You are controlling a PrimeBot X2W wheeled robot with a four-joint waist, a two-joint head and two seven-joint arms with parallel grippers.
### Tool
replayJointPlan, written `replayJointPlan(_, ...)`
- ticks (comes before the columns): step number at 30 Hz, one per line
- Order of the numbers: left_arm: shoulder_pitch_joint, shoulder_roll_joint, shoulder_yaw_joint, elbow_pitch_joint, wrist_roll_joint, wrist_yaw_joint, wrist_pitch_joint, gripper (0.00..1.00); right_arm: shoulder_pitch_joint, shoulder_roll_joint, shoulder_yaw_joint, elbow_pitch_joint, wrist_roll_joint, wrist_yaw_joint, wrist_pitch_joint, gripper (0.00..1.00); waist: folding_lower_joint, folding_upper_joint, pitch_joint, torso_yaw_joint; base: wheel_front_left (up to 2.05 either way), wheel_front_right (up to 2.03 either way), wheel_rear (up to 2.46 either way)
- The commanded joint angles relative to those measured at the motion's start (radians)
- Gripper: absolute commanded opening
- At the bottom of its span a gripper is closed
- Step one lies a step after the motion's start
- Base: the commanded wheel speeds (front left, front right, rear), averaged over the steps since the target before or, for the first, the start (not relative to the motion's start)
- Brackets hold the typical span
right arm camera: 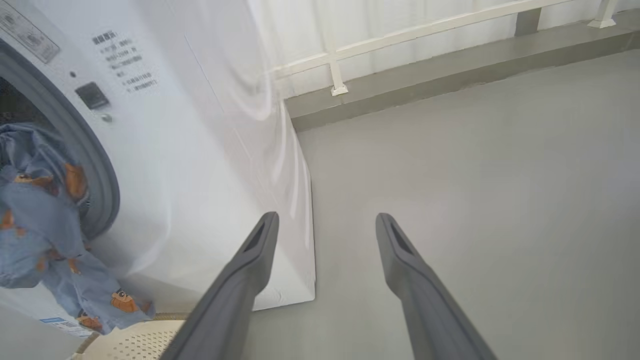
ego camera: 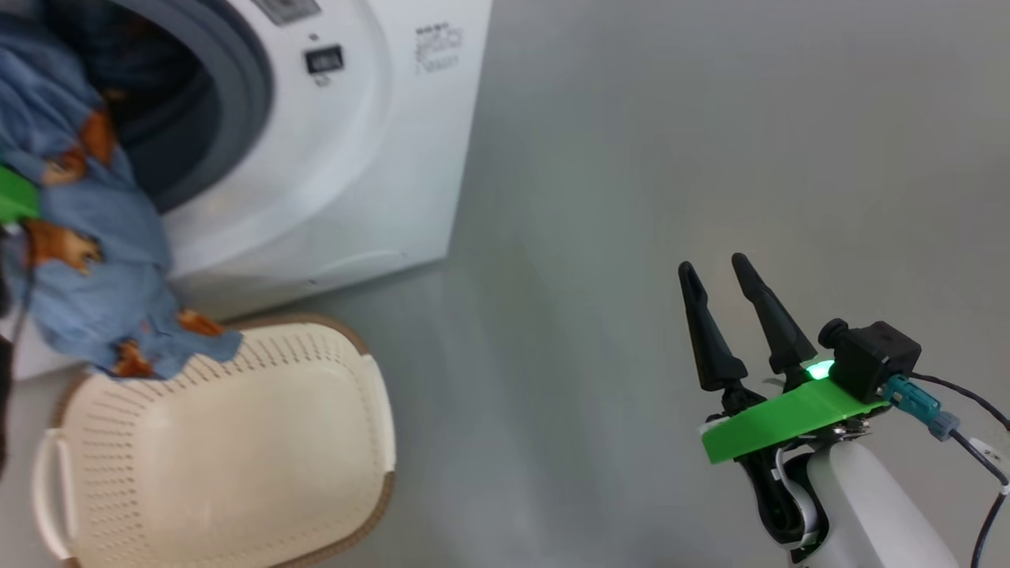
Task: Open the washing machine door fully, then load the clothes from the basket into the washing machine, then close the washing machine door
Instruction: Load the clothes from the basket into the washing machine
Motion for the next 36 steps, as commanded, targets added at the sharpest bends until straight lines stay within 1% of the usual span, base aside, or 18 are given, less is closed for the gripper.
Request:
replayJointPlan(1,-0.059,0.068,0.019,0.008,0.016,-0.007,-0.005,0.00,-0.015,0.008,0.016,-0.033,-0.014,0.006,-0.008,1.00,0.0000,-0.0001,0.139,-0.093,0.00,0.00,0.00)
replayJointPlan(6,-0.159,0.108,0.006,0.056,0.044,-0.013,-0.005,0.00,-0.012,0.020,0.005,-0.056,-0.015,0.006,-0.008,1.00,0.0000,-0.0001,0.199,-0.124,0.00,0.00,0.00)
replayJointPlan(10,-0.234,0.135,-0.001,0.068,0.072,0.000,-0.006,0.00,-0.011,0.023,0.005,-0.071,-0.009,0.006,-0.008,1.00,0.0000,-0.0001,0.231,-0.138,0.00,0.00,0.00)
replayJointPlan(13,-0.286,0.157,0.015,0.021,0.105,0.022,-0.006,0.00,-0.011,0.023,0.008,-0.084,0.006,0.006,-0.008,1.00,0.0000,-0.0001,0.247,-0.143,0.00,0.00,0.00)
replayJointPlan(16,-0.308,0.170,0.065,-0.077,0.142,0.048,-0.006,0.00,-0.011,0.023,0.006,-0.091,0.012,0.006,-0.008,1.00,0.0000,-0.0001,0.259,-0.142,0.00,0.00,0.00)
replayJointPlan(19,-0.288,0.164,0.112,-0.152,0.187,0.060,-0.006,0.00,-0.016,0.023,0.005,-0.089,0.014,0.006,-0.008,1.00,0.0000,-0.0001,0.260,-0.138,0.00,0.00,0.00)
replayJointPlan(22,-0.265,0.150,0.124,-0.151,0.214,0.066,-0.006,0.00,-0.020,0.024,0.009,-0.086,0.015,0.006,-0.008,1.00,0.0000,-0.0001,0.252,-0.134,0.00,0.00,0.00)
replayJointPlan(23,-0.254,0.142,0.128,-0.143,0.226,0.072,-0.006,0.43,-0.022,0.024,0.011,-0.084,0.015,0.006,-0.008,1.00,0.0000,-0.0001,0.247,-0.132,0.00,0.00,0.00)
replayJointPlan(24,-0.242,0.134,0.129,-0.129,0.235,0.075,-0.006,1.00,-0.023,0.024,0.012,-0.081,0.015,0.006,-0.008,1.00,0.0000,-0.0001,0.240,-0.129,0.00,0.00,0.00)
replayJointPlan(27,-0.225,0.108,0.125,-0.051,0.244,0.071,-0.006,1.00,-0.025,0.024,0.014,-0.071,0.011,0.006,-0.008,1.00,0.0000,-0.0001,0.219,-0.122,0.00,0.00,0.00)
replayJointPlan(32,-0.231,0.074,0.111,0.082,0.239,0.043,-0.006,1.00,-0.032,0.024,0.015,-0.059,-0.003,0.006,-0.008,1.00,0.0000,-0.0001,0.187,-0.107,0.00,0.00,0.00)
replayJointPlan(36,-0.219,0.054,0.113,0.133,0.229,0.021,-0.006,1.00,-0.038,0.024,0.012,-0.048,-0.011,0.006,-0.008,1.00,0.0000,-0.0001,0.155,-0.090,0.00,0.00,0.00)
